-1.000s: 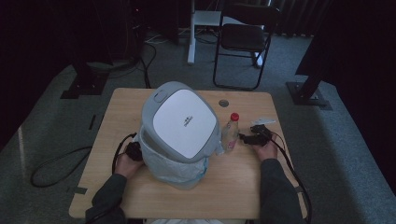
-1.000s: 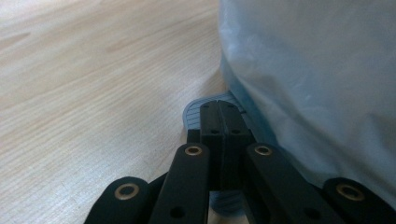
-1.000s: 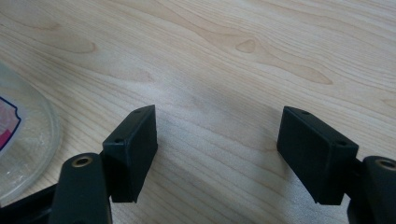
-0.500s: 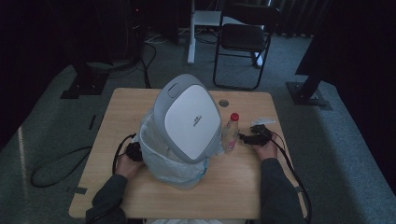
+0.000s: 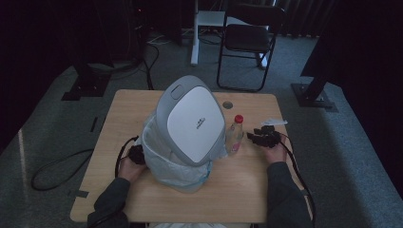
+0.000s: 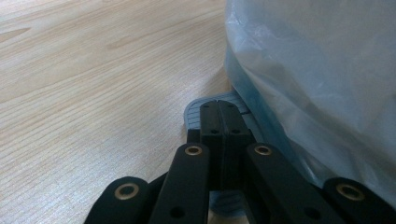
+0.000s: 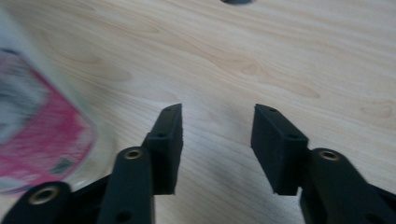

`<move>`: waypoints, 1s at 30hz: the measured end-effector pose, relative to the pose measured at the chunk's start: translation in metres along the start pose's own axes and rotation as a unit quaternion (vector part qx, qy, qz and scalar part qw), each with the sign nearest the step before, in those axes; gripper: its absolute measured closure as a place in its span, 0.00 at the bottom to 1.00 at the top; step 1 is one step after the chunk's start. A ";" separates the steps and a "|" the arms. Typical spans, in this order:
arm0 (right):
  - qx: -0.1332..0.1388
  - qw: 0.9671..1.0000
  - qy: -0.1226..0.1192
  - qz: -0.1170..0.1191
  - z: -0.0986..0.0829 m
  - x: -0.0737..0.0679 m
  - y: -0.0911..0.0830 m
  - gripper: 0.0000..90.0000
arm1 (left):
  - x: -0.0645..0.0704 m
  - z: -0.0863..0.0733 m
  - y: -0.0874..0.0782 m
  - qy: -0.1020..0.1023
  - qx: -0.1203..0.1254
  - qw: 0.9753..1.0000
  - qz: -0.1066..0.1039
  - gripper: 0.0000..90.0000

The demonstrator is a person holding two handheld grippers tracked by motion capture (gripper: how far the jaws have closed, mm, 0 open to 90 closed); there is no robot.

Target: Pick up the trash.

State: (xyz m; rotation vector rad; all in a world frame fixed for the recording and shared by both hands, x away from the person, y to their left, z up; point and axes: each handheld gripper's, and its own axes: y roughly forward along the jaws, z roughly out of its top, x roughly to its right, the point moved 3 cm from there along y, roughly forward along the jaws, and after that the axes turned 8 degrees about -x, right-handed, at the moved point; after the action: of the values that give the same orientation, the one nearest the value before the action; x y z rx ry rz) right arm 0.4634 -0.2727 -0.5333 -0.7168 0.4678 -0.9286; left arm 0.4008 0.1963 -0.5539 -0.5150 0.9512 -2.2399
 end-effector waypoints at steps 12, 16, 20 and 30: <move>0.012 1.000 -0.012 0.007 0.024 -0.016 -0.045 0.68 | -0.002 -0.001 0.000 -0.011 0.003 1.000 -0.010 1.00; 0.021 1.000 -0.022 0.007 0.033 -0.024 -0.061 0.70 | -0.002 -0.001 0.000 -0.012 0.003 1.000 -0.011 1.00; 0.038 0.998 -0.041 0.023 0.045 -0.036 -0.081 0.72 | -0.002 -0.001 0.000 -0.010 0.004 1.000 -0.009 1.00; 0.062 0.992 -0.081 0.069 0.061 -0.059 -0.109 0.65 | -0.002 -0.001 0.000 -0.010 0.004 1.000 -0.008 1.00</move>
State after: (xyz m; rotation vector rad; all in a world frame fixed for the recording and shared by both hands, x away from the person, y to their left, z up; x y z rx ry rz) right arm 0.4117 -0.2445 -0.4085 -0.6322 0.3101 -0.7559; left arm 0.4016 0.1977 -0.5546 -0.5418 0.9316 -2.2475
